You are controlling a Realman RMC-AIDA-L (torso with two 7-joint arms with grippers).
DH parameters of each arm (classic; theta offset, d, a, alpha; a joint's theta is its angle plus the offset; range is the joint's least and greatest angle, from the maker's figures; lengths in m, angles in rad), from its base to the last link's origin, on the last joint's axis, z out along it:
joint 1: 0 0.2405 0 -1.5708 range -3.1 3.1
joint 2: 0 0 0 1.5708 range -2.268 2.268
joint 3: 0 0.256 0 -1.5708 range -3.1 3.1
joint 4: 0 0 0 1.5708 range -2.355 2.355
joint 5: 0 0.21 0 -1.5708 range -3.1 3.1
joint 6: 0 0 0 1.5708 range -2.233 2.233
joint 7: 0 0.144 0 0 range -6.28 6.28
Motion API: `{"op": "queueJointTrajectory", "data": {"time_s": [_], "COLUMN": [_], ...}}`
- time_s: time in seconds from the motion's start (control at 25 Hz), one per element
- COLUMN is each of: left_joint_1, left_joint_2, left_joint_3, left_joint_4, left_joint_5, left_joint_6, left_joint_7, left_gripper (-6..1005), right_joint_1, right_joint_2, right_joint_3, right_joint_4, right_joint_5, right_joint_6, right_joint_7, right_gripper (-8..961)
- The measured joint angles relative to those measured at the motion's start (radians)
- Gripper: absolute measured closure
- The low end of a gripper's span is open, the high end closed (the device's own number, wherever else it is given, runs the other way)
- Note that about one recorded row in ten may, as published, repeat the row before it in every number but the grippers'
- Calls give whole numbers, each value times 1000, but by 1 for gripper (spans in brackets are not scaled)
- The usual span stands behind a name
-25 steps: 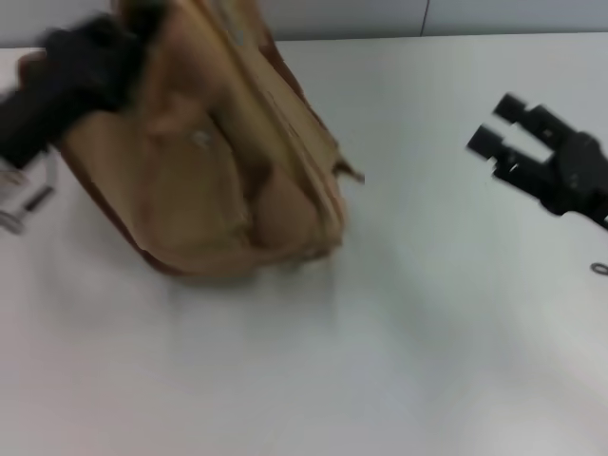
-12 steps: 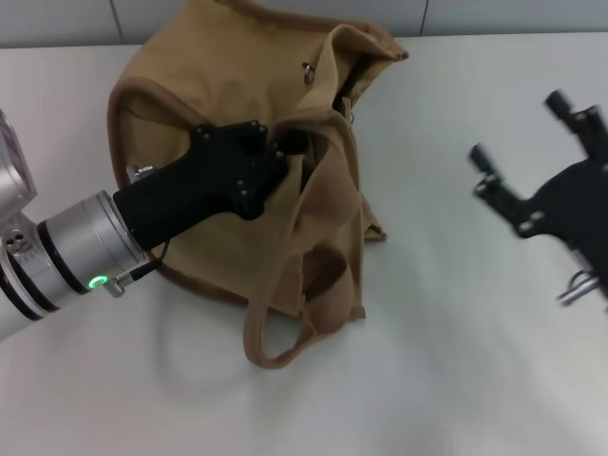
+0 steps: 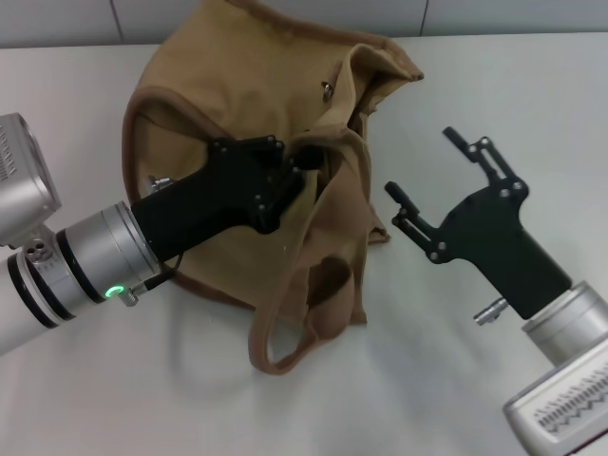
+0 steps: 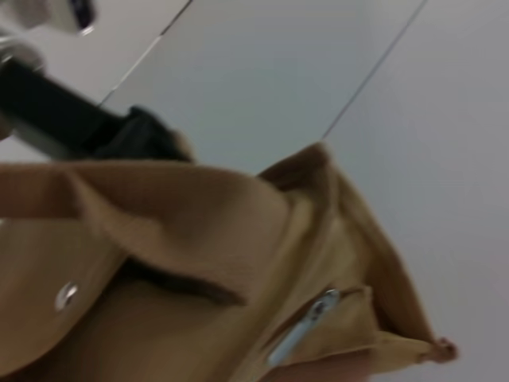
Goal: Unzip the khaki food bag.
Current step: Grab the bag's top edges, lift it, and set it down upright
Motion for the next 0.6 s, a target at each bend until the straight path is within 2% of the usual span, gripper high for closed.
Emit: {"op": "queueJointTrajectory", "data": {"time_s": [0.16,0.4,0.6], "left_joint_1": [1,0,-1], "left_joint_2": [0,0,0], "left_joint_3": [1,3,4], "left_joint_4": [-2,-3,-12], "left_joint_5": [3,8,11], "left_joint_6": [4,9,16], "left_joint_7": [1,1,0], "left_gripper": [911,909,907], "right_joint_1": [16,34,29], "right_joint_2": [0,0,0], "right_joint_3": [0,22,144], "right_joint_4": [35,82,122], "right_joint_5": [-1,-11,-92], "right_joint_6": [21,15,24], "right_joint_7": [-91,-143,-131], "right_gripper": [184,183,184]}}
